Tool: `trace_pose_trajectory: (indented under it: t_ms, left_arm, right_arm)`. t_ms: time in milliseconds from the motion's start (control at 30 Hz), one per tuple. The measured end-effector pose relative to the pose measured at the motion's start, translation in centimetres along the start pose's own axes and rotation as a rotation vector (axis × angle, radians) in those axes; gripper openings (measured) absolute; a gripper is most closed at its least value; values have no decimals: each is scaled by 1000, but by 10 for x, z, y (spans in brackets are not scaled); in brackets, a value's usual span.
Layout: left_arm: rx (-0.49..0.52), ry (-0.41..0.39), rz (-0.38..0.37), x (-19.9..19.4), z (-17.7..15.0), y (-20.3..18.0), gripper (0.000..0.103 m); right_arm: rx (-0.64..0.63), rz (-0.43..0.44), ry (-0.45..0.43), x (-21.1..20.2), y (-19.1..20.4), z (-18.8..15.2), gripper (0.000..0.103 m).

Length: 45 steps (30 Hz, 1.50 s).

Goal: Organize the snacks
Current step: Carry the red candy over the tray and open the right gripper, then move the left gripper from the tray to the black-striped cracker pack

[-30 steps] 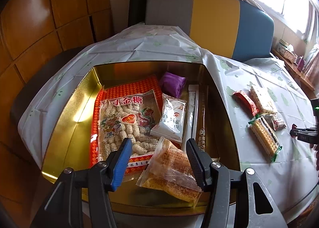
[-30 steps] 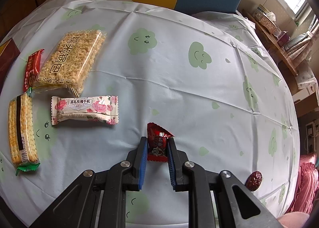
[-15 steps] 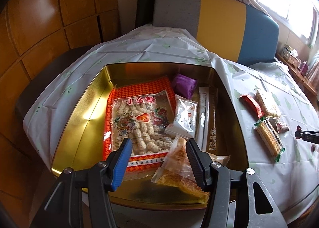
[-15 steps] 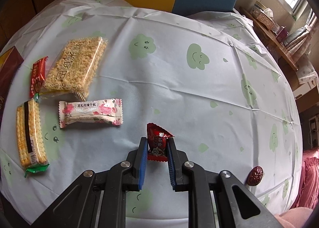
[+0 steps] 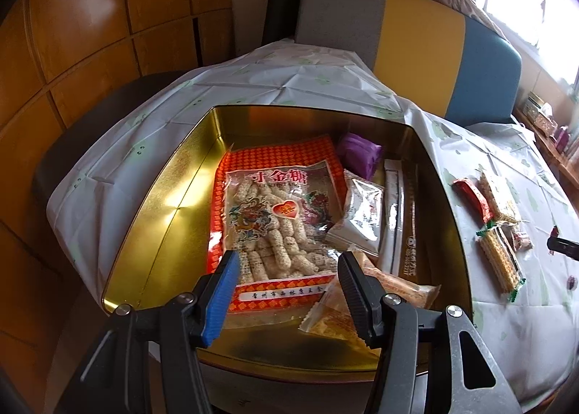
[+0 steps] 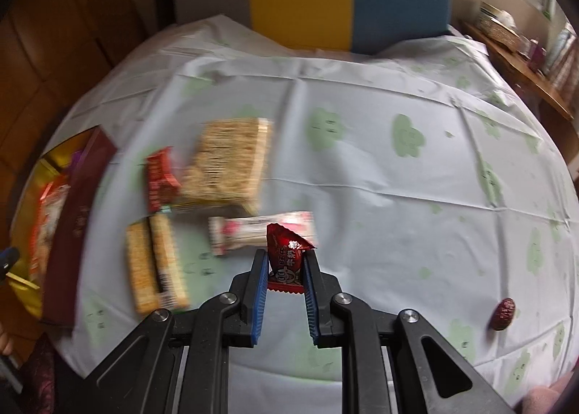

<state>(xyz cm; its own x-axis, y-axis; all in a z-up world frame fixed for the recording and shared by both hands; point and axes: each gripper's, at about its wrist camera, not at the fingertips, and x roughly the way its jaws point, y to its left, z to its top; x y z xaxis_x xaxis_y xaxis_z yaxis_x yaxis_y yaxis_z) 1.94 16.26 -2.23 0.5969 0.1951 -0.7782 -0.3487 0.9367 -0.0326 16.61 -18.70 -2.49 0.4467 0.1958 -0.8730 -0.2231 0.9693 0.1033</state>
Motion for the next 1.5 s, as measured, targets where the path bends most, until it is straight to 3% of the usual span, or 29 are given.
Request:
trace_pose_trajectory:
  t_ms: [467, 600, 667, 733, 1133, 1500]
  left_arm:
    - [-73, -6, 29, 2, 4, 25, 57]
    - [-81, -4, 27, 3, 4, 28, 57]
    - [-81, -6, 27, 3, 4, 30, 57]
    - [-82, -5, 26, 4, 3, 31, 57]
    - [-48, -17, 25, 1, 1, 23, 57]
    - [14, -43, 18, -9, -1, 5, 57]
  right_arm:
    - [-347, 314, -64, -31, 189, -4, 19]
    - [-394, 357, -42, -22, 227, -5, 19]
    - [-413, 350, -28, -14, 240, -8, 26]
    - [-418, 338, -9, -6, 244, -12, 32]
    - [-380, 306, -5, 0, 223, -21, 32]
    - [-273, 230, -43, -11, 168, -19, 34]
